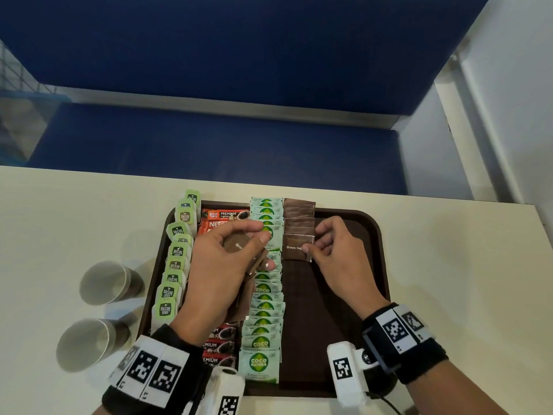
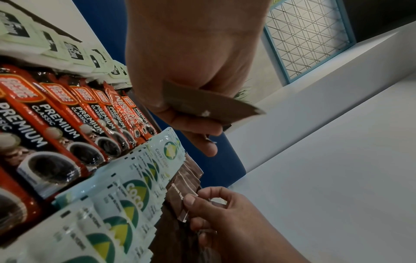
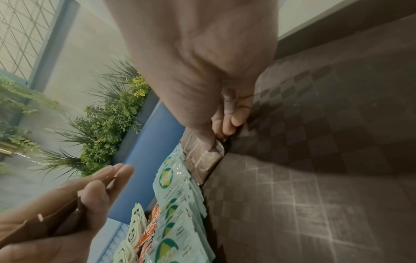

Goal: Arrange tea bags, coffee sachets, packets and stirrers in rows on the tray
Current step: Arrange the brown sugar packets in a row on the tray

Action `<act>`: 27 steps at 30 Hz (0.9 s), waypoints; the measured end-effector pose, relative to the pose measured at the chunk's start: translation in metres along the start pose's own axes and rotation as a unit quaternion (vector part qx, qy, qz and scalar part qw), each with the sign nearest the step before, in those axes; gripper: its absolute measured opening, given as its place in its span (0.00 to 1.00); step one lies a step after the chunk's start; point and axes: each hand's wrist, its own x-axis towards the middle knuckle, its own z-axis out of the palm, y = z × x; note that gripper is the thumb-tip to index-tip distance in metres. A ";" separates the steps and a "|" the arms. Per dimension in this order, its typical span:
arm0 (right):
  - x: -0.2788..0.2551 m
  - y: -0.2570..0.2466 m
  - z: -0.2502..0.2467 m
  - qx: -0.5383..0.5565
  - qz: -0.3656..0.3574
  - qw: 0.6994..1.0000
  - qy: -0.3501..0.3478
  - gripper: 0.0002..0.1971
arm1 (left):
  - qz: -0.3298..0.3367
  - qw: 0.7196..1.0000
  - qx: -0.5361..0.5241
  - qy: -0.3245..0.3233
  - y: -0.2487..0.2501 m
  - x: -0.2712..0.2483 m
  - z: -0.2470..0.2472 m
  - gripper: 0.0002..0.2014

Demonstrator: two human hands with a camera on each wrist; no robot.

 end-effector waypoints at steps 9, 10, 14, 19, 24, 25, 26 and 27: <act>-0.009 -0.013 -0.008 0.017 0.000 0.999 0.047 0.14 | 0.000 1.000 0.006 0.008 -0.001 0.003 0.004 0.08; -0.014 -0.020 -0.010 0.049 -0.005 0.998 0.049 0.12 | 0.005 1.000 0.005 0.007 -0.001 0.003 0.005 0.08; -0.035 -0.054 -0.014 0.237 0.055 0.962 -0.127 0.15 | 0.049 0.998 0.033 0.009 -0.003 0.005 0.016 0.06; -0.034 -0.059 -0.019 0.345 0.080 0.923 -0.152 0.17 | 0.060 0.998 -0.009 -0.016 0.002 0.002 0.025 0.08; -0.029 -0.049 -0.032 0.341 0.061 0.930 -0.124 0.13 | 0.060 0.998 -0.001 -0.001 0.000 0.004 0.017 0.09; -0.028 -0.047 -0.035 0.330 0.057 0.936 -0.107 0.11 | 0.056 0.998 0.004 0.012 -0.001 0.006 0.014 0.09; -0.026 -0.044 -0.037 0.324 0.054 0.940 -0.091 0.10 | 0.049 0.999 0.002 0.021 -0.002 0.006 0.012 0.09; -0.025 -0.042 -0.039 0.323 0.055 0.942 -0.080 0.09 | 0.036 0.999 -0.008 0.027 -0.003 0.007 0.009 0.09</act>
